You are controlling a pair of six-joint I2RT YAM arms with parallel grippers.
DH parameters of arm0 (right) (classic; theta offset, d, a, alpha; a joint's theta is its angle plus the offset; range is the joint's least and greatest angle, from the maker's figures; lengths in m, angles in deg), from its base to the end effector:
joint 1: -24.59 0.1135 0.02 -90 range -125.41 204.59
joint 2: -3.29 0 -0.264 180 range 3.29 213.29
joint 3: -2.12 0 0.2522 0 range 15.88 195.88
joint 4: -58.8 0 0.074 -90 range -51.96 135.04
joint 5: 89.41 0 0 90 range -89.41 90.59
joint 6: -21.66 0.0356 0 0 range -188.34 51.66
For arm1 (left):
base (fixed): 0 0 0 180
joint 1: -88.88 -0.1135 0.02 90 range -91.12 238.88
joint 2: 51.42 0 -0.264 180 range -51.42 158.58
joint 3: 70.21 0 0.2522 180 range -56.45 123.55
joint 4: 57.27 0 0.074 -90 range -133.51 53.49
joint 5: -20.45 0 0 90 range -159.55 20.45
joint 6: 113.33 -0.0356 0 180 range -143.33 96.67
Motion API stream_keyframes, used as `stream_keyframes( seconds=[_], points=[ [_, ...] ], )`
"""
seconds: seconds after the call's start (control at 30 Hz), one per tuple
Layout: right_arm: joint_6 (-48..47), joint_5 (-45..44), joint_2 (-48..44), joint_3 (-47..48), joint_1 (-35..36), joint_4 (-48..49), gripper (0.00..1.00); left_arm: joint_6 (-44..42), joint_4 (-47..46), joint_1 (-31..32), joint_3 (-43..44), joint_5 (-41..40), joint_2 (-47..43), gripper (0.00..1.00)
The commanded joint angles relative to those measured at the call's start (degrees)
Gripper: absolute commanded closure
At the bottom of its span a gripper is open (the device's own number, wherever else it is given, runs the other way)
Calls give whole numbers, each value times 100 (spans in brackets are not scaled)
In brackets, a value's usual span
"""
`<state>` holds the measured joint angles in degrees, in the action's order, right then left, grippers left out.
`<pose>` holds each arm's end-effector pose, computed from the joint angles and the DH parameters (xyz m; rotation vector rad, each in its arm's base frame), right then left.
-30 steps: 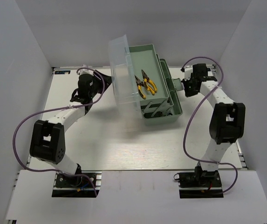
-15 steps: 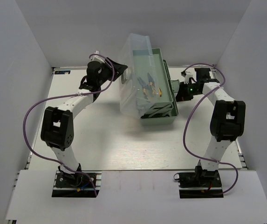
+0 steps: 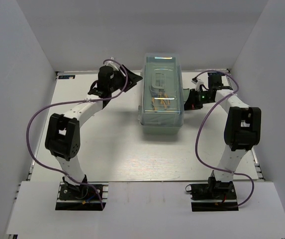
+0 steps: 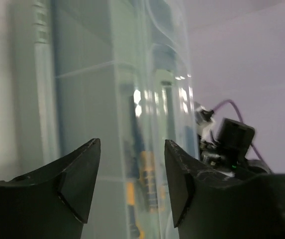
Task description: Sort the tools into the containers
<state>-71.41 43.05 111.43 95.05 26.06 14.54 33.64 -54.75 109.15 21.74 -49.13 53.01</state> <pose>0.3957 0.0342 0.2118 -0.3563 2.4358 0.9416 0.4044 -0.1626 0.2869 -0.3661 1.9789 -1.2353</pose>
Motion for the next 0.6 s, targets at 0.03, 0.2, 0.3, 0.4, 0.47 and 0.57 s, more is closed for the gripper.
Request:
stream_keyframes(
  seconds=[0.03,0.2,0.3,0.4,0.47,0.57],
  points=[
    [263,440,-117,-69,90,325,100,-800,1043,-85,-215,-1143,-1449,31],
    [272,-191,-205,53,90,256,100,-1275,1792,-85,-1173,-1832,-2347,23],
    [27,-1078,-363,211,116,-67,83,-1329,1346,-33,-1867,-1367,-2129,26],
    [-228,-2178,-696,160,116,-228,74,-1398,1055,29,-1817,-763,-1383,33],
    [-377,-2844,-1013,-51,90,-63,69,-1399,1001,169,-1737,-480,-1013,46],
    [-449,-3216,-1619,-708,55,342,64,-1469,861,293,-1615,-425,-547,60]
  ],
)
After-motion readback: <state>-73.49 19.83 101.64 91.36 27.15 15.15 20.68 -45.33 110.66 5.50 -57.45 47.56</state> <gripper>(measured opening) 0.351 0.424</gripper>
